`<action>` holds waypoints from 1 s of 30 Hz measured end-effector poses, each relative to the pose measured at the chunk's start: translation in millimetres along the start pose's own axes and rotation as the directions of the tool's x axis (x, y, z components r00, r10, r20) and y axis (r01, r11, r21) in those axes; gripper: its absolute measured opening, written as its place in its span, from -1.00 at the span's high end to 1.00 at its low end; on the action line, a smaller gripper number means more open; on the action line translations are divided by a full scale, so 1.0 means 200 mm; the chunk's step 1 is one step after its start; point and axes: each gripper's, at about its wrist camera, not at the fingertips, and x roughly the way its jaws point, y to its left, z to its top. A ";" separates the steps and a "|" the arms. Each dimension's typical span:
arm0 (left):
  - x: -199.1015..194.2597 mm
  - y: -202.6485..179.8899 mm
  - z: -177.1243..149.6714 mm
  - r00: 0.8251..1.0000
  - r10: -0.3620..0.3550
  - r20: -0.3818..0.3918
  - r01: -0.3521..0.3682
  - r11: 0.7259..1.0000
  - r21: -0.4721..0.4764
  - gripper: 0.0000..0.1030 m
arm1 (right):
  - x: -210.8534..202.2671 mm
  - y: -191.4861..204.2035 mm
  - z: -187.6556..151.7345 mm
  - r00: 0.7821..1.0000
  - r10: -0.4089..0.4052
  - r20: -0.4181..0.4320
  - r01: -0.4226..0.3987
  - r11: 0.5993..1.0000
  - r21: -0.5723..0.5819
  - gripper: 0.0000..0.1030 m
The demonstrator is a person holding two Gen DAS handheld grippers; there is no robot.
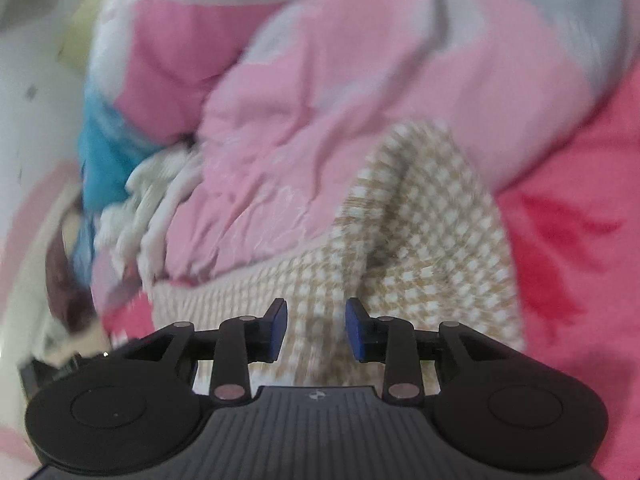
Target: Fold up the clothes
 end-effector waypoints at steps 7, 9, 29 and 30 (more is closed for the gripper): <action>0.14 0.06 0.09 0.994 -0.018 0.105 0.017 1.000 0.008 0.24 | 0.15 -0.03 0.06 0.995 0.032 0.096 -0.027 0.998 -0.057 0.74; 0.16 0.07 0.11 0.989 -0.043 0.145 0.038 0.999 0.038 0.46 | 0.14 -0.01 0.07 0.989 0.058 0.139 -0.042 0.993 -0.112 0.80; 0.11 0.03 0.00 0.998 -0.053 0.026 0.048 0.983 0.175 -0.16 | 0.10 -0.08 0.06 0.996 0.084 -0.006 -0.085 0.992 -0.088 0.22; 0.11 0.01 -0.03 0.999 -0.037 0.021 0.031 0.973 0.227 -0.16 | 0.11 -0.06 0.05 0.997 0.076 -0.011 -0.077 0.990 -0.119 0.24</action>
